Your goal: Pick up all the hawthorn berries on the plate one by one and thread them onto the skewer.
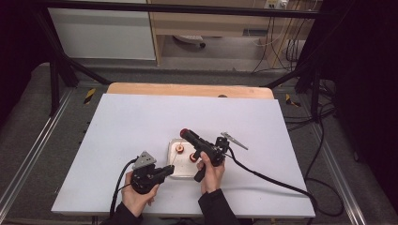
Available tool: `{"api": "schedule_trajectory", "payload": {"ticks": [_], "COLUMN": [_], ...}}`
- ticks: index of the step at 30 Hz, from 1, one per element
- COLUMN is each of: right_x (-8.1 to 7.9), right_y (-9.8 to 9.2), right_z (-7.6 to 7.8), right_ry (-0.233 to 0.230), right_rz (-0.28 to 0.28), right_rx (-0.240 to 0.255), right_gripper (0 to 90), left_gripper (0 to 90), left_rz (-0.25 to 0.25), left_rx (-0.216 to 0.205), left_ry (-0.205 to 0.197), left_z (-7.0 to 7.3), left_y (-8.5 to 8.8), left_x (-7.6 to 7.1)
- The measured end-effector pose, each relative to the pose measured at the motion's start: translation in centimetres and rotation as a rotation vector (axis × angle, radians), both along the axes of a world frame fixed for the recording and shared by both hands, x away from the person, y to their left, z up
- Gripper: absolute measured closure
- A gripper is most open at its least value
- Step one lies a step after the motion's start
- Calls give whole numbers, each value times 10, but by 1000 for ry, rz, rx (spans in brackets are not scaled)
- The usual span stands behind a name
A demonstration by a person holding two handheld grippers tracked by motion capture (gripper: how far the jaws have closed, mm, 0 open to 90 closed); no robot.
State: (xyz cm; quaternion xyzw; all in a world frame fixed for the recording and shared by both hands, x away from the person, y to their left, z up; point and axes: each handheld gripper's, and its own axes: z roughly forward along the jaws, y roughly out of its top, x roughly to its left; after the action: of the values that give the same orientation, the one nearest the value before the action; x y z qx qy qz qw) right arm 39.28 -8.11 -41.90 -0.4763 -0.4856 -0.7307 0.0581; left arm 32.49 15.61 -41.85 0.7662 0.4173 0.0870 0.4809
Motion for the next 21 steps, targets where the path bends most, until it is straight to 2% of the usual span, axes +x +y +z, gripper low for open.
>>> {"api": "schedule_trajectory", "payload": {"ticks": [6,15,21], "right_x": [-4,-13,-15], "right_y": [3,7,8], "right_z": [-3,-9,-12], "right_ry": [1,11,20], "right_rz": [19,38,60], "right_rx": [-27,-73,-94], "right_gripper": [611,612,614], "left_gripper": [885,886,887], "left_rz": [4,-4,-5], "left_rx": [1,25,18], "left_ry": [-6,-1,-22], "left_z": [0,-4,-3], "left_y": [-1,-3,-2], "left_x": [1,4,3]}}
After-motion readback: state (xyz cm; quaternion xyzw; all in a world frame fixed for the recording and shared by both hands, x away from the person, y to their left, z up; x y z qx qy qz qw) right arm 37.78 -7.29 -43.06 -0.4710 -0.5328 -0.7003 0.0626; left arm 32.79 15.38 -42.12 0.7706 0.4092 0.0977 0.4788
